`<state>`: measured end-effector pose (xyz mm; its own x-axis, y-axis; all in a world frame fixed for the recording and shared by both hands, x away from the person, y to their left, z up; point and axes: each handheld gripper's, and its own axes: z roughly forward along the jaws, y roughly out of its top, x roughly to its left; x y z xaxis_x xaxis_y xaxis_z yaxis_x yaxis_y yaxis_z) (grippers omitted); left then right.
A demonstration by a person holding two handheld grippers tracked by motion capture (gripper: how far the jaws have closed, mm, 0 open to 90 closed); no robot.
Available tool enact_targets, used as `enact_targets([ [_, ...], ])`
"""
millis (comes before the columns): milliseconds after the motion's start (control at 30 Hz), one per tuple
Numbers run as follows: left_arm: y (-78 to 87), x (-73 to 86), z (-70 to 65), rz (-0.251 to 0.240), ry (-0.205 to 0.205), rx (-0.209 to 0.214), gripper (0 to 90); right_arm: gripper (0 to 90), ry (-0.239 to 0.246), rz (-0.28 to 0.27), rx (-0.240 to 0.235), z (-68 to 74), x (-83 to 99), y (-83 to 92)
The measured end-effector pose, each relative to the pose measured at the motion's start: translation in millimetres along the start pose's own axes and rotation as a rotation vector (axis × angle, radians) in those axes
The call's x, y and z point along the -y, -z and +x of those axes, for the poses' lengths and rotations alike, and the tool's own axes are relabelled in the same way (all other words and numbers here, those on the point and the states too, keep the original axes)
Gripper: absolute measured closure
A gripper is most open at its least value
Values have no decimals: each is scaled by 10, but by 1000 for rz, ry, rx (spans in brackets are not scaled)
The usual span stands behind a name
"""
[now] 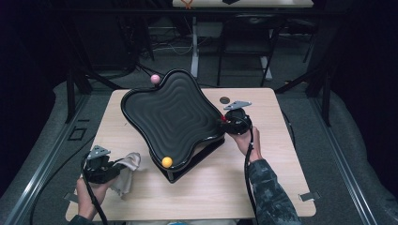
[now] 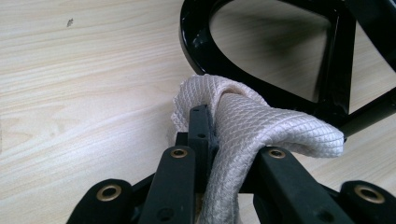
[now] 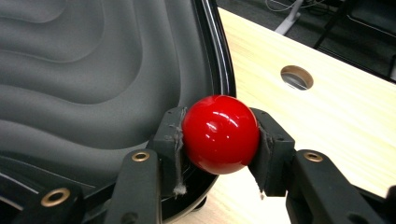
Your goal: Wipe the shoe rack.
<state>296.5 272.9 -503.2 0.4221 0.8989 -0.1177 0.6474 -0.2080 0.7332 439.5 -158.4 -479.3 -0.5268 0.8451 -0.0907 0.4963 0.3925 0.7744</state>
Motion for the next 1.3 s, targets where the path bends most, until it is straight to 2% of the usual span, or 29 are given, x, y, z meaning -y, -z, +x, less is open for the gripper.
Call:
enact_targets([
  [300, -9, -5, -3, -4, -3, 1, 810, 592, -23, -5, 19, -83, 17, -10],
  [767, -23, -12, -7, -5, -8, 3, 805, 592, -40, -9, 69, -139, 20, -44],
  [867, -25, -11, -8, -2, -8, 5, 804, 586, -37, -2, 72, -129, 15, -41],
  [933, -26, -10, -8, -4, -6, 5, 804, 552, -27, 21, 95, -118, 13, -47],
  [967, -25, -10, -7, -4, -7, 5, 803, 529, -34, 22, 86, -128, 16, -46],
  [1100, -22, -12, -1, -4, -8, 4, 803, 528, -46, 24, 79, -130, 6, 0],
  [1200, -20, -11, 0, -5, -7, 4, 803, 583, -42, 26, 83, -105, -28, 52],
  [1300, -22, -14, -4, -3, -8, 4, 803, 592, -46, 27, 82, -113, -30, 50],
])
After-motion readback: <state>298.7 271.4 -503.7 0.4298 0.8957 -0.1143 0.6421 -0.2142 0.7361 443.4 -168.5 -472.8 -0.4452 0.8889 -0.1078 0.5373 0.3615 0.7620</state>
